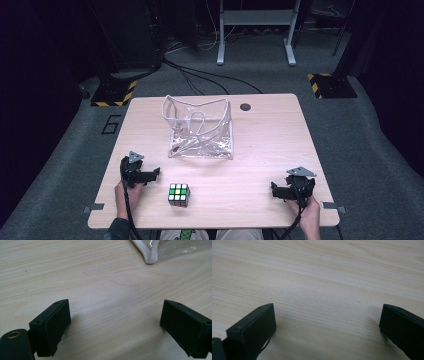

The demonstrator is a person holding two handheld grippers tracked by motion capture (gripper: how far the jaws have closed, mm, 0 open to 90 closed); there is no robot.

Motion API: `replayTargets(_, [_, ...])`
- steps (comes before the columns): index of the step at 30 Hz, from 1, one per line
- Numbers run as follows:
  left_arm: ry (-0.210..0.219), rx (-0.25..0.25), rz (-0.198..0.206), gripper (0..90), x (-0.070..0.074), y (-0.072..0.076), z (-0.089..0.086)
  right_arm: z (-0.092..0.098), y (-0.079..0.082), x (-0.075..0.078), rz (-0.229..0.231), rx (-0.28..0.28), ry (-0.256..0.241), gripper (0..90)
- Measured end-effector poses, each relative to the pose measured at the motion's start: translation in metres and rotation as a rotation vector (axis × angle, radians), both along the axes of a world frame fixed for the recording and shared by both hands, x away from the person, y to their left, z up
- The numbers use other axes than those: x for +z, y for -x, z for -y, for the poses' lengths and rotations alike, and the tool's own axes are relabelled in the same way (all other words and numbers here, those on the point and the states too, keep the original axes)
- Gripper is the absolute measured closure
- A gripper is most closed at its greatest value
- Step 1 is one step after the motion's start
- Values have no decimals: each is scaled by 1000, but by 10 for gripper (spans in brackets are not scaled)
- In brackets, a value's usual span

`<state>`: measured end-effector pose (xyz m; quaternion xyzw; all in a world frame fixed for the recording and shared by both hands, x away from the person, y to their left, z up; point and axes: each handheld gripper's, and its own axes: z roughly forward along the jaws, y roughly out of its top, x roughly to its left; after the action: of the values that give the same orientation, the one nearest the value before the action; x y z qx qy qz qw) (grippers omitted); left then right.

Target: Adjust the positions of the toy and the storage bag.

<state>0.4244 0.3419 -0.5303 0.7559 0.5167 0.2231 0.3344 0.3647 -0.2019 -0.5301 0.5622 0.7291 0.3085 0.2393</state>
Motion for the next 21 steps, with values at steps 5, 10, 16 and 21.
replayTargets(5, [2,-2,2,95,0,0,0,0,0,0,1,-4,4,0])
replayTargets(10, [2,-9,0,95,0,-1,0,-4,-1,1,0,8,14,0])
replayTargets(16, [1,8,-3,97,0,-3,1,-5,-4,2,-31,13,6,0])
replayTargets(21, [3,12,-8,104,1,-4,2,-8,-5,5,-42,18,31,0])
